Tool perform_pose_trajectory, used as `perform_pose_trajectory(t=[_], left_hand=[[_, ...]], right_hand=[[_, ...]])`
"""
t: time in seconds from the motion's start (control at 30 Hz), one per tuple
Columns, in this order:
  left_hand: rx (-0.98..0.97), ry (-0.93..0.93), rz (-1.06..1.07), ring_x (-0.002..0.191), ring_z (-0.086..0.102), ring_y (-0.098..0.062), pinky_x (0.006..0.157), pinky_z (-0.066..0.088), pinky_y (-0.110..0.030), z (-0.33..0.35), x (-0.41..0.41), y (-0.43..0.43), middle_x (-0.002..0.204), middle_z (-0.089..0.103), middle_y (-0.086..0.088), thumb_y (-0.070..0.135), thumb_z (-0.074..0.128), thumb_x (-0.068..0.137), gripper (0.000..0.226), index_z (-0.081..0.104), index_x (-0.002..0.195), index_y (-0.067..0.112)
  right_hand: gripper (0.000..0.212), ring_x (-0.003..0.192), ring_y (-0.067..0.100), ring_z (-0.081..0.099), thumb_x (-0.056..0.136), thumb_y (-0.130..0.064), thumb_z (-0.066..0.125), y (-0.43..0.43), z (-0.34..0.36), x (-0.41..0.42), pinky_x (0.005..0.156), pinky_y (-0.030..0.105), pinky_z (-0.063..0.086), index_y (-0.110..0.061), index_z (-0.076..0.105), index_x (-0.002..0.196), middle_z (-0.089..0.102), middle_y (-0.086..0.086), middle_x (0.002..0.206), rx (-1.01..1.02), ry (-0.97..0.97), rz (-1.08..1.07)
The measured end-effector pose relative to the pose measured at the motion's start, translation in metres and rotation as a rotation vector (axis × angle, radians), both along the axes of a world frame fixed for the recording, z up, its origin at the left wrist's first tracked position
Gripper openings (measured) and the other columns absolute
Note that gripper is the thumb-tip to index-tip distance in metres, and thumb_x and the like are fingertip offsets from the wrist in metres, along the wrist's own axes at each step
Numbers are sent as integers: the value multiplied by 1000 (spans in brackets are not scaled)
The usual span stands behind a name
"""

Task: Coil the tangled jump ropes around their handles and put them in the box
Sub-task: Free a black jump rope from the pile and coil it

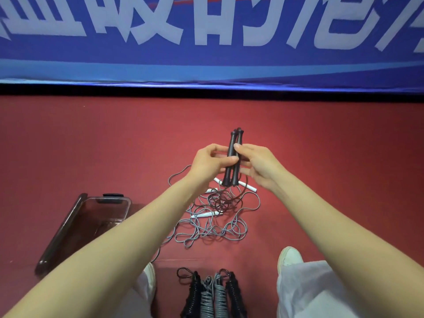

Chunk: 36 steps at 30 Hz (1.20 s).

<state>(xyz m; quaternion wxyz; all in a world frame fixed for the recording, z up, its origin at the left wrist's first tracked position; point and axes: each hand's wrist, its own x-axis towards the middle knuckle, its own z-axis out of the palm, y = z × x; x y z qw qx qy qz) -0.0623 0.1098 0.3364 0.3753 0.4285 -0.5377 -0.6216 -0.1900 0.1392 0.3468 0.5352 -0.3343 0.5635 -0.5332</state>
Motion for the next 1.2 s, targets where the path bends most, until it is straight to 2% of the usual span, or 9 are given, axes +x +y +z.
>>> perform_pose_trajectory(t=[0.1, 0.37, 0.5, 0.6, 0.7, 0.87, 1.0, 1.1, 1.2], left_hand=[[-111, -90, -19, 75, 66, -18, 68, 54, -24, -4, 3, 2, 83, 67, -9, 1, 79, 74, 26, 65, 92, 11], [-303, -225, -49, 68, 64, -13, 62, 53, -18, 4, 6, 3, 84, 71, -10, 7, 81, 74, 25, 69, 96, 10], [-368, -323, -45, 63, 58, -6, 70, 51, -28, 18, 15, -13, 76, 70, -3, 30, 68, 88, 14, 72, 89, 17], [-447, -258, 43, 84, 60, 4, 83, 44, -17, 30, 26, -27, 92, 67, 14, 29, 56, 97, 16, 69, 103, 21], [-492, -262, -137, 105, 58, 2, 97, 40, -13, 30, 32, -27, 110, 67, 12, 30, 49, 100, 24, 66, 113, 22], [-349, -20, -259, 64, 55, -10, 69, 52, -23, 32, 35, -20, 79, 59, 0, 20, 52, 99, 16, 65, 95, 12], [-257, 125, -157, 52, 46, -9, 56, 48, -22, 35, 32, -19, 61, 50, 3, 18, 59, 94, 12, 62, 84, 12], [-190, 200, -10, 47, 51, -9, 54, 50, -22, 37, 29, -20, 56, 49, 5, 19, 61, 93, 17, 58, 78, 12], [-175, 247, 56, 47, 54, -10, 56, 51, -23, 38, 29, -21, 54, 51, 6, 20, 61, 94, 19, 56, 78, 12]], right_hand=[[8, 78, 17, 65, 95, -11, 57, 3, 1, -2, 77, 32, 57, -9, 64, 91, 67, 7, 84, 32, 3, 9], [5, 77, 16, 65, 90, -8, 62, 6, 4, -6, 68, 29, 58, -11, 65, 88, 68, 6, 82, -19, 47, 28], [7, 73, 15, 66, 90, -7, 62, 5, 12, -14, 68, 28, 57, -11, 67, 89, 70, 2, 77, 5, 68, 94], [9, 79, 16, 69, 89, -9, 63, 10, 19, -21, 76, 27, 55, -10, 69, 96, 71, 4, 84, 33, 143, 288], [12, 81, 16, 66, 89, -10, 62, 16, 22, -23, 79, 26, 54, -11, 69, 99, 69, 2, 84, 9, 231, 444], [11, 79, 18, 64, 89, -10, 61, 20, 28, -26, 76, 28, 53, -12, 70, 96, 67, 4, 82, -56, 289, 460], [21, 73, 18, 66, 92, -11, 59, 21, 31, -20, 75, 33, 55, -18, 60, 112, 65, 6, 86, -175, 331, 396], [46, 63, 13, 60, 84, -19, 71, 20, 25, -7, 65, 33, 53, -23, 51, 125, 59, 2, 81, -239, 488, 326], [37, 56, 11, 51, 83, -33, 73, 20, 14, 1, 60, 38, 50, -29, 53, 114, 58, 2, 75, -296, 796, 276]])
